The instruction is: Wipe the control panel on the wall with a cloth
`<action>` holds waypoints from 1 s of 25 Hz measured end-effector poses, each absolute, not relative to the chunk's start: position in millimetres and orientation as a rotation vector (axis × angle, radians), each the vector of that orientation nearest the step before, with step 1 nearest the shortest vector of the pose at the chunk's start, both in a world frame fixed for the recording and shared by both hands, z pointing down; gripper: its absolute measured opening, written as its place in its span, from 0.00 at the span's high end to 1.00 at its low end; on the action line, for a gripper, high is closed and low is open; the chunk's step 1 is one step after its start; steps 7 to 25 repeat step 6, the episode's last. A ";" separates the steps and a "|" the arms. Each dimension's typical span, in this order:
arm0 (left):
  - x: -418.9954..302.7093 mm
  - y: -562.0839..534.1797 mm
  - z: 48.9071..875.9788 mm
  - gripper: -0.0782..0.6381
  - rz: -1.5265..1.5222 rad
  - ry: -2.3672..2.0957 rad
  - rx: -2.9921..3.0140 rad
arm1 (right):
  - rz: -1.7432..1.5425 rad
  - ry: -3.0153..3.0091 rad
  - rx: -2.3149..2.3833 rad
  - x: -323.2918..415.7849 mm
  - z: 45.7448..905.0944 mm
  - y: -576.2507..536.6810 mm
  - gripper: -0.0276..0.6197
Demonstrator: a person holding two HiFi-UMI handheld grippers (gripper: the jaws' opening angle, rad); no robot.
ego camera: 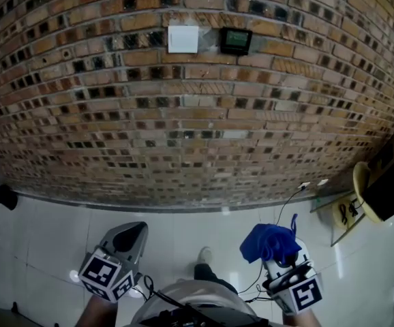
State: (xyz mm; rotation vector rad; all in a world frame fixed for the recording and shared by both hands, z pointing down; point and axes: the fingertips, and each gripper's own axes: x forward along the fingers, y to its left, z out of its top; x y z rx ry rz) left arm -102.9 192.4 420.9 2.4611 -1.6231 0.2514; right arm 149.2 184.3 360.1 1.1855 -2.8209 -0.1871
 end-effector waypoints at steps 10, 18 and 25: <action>-105.2 188.8 416.5 0.89 0.240 -1.630 2.479 | -0.217 -2.809 1.193 147.4 357.1 181.6 0.82; -105.2 188.8 416.5 0.89 0.240 -1.630 2.479 | -0.217 -2.809 1.193 147.4 357.1 181.6 0.82; -105.2 188.8 416.5 0.89 0.240 -1.630 2.479 | -0.217 -2.809 1.193 147.4 357.1 181.6 0.82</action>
